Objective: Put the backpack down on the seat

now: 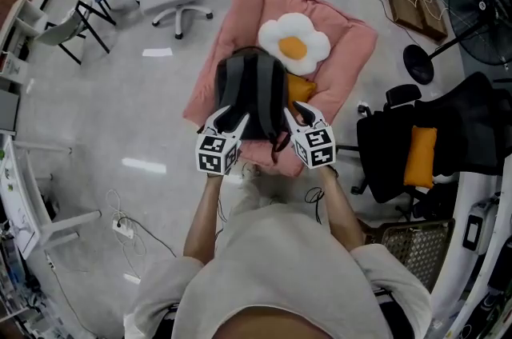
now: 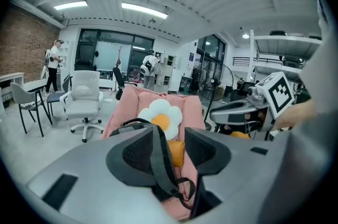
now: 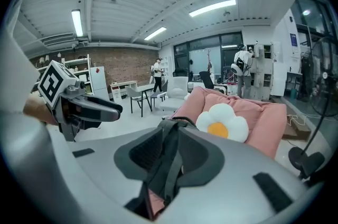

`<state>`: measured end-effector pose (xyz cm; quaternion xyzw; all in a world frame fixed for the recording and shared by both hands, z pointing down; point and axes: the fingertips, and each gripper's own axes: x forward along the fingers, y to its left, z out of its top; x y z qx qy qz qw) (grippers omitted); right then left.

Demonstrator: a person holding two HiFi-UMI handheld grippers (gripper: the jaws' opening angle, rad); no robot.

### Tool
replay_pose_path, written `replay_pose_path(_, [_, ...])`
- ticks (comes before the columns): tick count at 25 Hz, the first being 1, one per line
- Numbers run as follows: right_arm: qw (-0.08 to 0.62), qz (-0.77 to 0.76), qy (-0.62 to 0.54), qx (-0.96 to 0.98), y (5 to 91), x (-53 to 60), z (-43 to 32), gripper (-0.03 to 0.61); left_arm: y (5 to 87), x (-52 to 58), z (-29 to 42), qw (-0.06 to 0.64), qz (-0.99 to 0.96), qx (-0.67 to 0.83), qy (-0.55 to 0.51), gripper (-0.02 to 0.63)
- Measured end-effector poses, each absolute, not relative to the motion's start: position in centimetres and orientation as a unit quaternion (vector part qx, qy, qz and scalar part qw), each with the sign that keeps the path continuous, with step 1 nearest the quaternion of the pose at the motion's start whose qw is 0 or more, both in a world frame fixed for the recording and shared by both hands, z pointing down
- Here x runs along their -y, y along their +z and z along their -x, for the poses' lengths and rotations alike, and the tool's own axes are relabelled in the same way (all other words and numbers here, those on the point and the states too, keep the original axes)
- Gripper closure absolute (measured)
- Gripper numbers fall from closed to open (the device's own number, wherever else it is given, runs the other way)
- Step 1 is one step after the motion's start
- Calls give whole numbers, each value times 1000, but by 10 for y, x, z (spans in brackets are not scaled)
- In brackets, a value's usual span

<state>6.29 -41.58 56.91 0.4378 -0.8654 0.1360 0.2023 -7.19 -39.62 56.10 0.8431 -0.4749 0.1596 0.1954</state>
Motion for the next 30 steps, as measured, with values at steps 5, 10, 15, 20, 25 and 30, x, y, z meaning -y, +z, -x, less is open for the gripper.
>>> replay_pose_path(5, [193,-442,125,867,551,394,-72,520,545,377,68,182,-847,476,153,484])
replay_pose_path(10, [191,-445,114,867,540,373,-81,549,531,356,61,172,-849,477,148,526])
replay_pose_path(15, [185,-445,105,870,527,356,-86,571,519,336,56,168,-851,479,137,566])
replay_pose_path(20, [184,-438,101,874,521,339,-90,580,512,321,51,164,-852,478,136,583])
replay_pose_path(25, [175,-429,102,880,517,322,-92,580,512,306,46,165,-853,476,138,594])
replay_pose_path(30, [174,-423,101,883,517,314,-97,581,512,299,39,166,-852,477,134,595])
